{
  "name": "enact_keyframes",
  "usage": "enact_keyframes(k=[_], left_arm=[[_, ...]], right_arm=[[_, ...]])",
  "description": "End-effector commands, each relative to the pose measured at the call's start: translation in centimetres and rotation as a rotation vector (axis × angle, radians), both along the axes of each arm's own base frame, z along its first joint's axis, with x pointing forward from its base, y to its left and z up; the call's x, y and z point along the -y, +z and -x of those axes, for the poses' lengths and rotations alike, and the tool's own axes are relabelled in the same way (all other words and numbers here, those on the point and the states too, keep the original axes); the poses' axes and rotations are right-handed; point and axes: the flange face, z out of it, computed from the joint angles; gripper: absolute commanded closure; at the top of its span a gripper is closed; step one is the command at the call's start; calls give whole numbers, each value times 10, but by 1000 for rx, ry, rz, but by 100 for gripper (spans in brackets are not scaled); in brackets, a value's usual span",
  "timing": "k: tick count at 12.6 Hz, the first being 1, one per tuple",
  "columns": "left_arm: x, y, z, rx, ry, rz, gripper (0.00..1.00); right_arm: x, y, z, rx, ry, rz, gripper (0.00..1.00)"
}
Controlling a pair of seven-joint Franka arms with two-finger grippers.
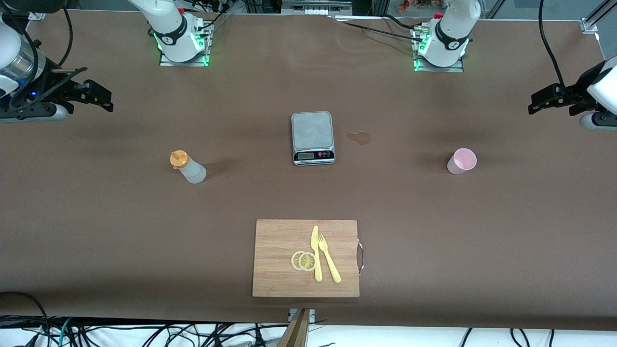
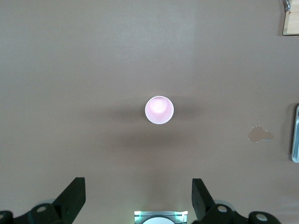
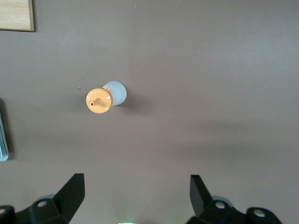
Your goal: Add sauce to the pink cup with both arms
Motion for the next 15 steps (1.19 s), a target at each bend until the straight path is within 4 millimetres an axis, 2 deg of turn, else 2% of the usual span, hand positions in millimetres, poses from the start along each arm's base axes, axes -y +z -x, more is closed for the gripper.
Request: enact_keyframes(k=[1, 15], left_arm=[[-2, 4, -1, -3, -9, -15, 0], [-1, 5, -1, -3, -12, -15, 0]], right_arm=[[-4, 3, -1, -12, 2, -10, 0], [-2, 3, -7, 5, 13, -12, 0]])
